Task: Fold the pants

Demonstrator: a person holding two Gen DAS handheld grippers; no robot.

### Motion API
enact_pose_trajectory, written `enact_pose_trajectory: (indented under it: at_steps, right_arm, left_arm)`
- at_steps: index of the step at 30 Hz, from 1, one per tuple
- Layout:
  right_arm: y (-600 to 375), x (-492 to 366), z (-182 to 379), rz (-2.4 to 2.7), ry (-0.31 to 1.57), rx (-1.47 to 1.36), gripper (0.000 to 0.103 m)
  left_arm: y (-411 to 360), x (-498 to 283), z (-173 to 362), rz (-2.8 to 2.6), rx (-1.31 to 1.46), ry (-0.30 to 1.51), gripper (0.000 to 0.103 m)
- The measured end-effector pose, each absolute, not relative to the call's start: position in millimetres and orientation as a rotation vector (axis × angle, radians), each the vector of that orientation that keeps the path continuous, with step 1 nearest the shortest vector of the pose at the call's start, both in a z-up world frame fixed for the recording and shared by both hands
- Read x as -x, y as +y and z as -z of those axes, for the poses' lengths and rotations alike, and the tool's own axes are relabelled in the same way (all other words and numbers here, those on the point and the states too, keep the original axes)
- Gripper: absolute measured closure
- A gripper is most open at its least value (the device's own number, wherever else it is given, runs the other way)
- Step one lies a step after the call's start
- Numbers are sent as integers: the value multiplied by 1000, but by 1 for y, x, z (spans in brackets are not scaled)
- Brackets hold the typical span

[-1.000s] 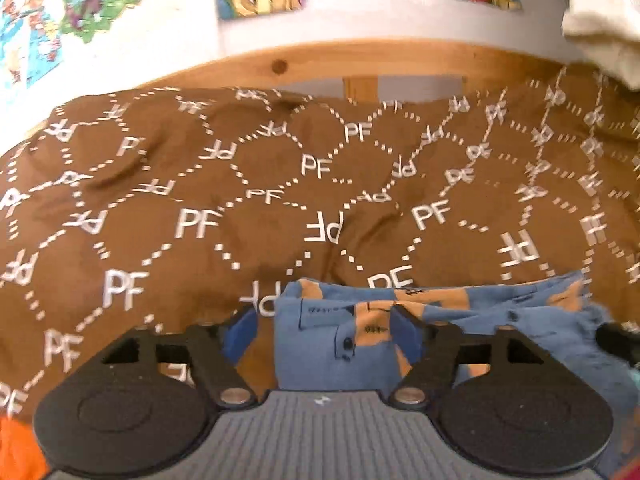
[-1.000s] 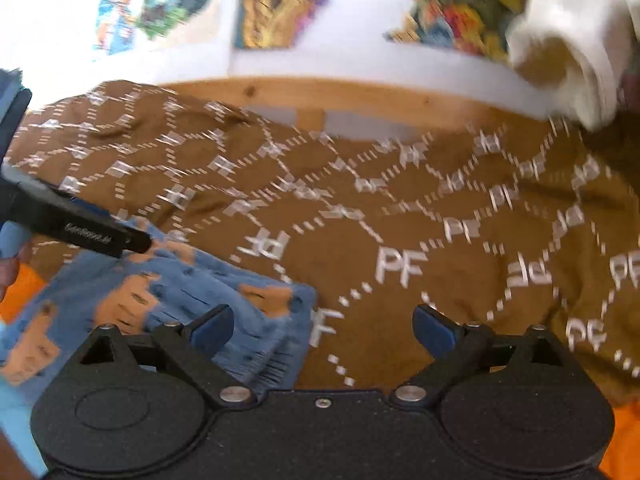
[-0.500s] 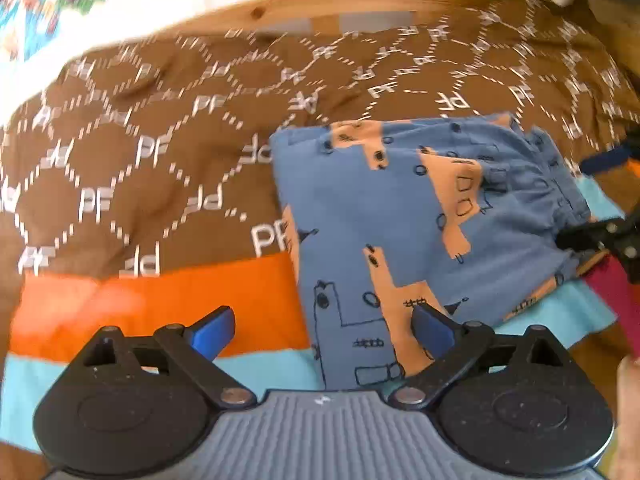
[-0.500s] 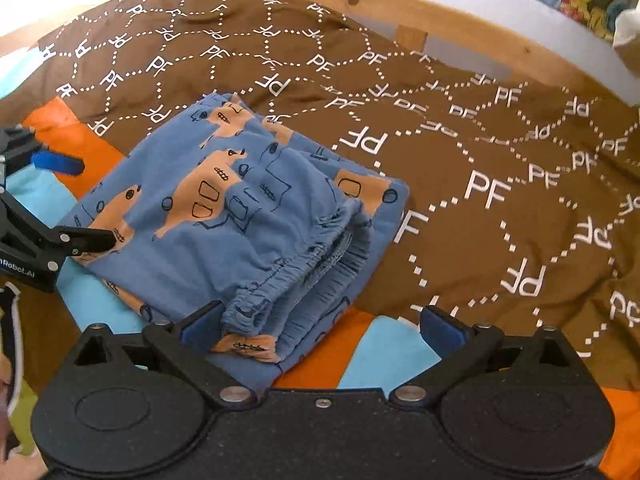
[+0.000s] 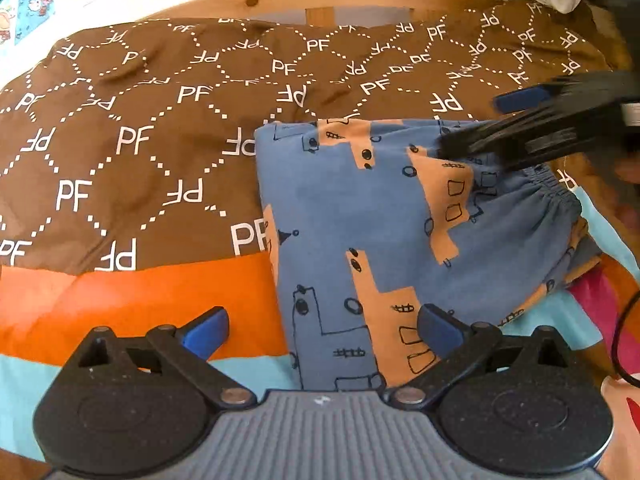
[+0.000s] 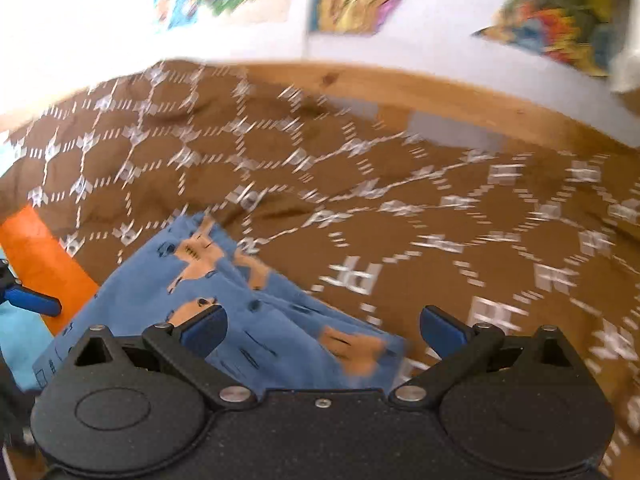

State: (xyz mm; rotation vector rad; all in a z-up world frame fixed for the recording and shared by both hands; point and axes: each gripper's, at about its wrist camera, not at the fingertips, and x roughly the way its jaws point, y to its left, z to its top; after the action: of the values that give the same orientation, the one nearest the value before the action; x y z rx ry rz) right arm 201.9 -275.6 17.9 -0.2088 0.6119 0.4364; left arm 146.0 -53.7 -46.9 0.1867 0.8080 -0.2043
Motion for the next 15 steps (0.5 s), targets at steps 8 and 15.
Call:
enact_pose_trajectory:
  at_steps: [8, 15]
  right_arm:
    - [-257, -240, -9, -409, 626, 345, 1]
    - [-292, -214, -39, -303, 609, 232, 1]
  left_arm:
    - [-40, -145, 51, 229, -139, 820, 1]
    - [-41, -145, 51, 227, -139, 819, 1]
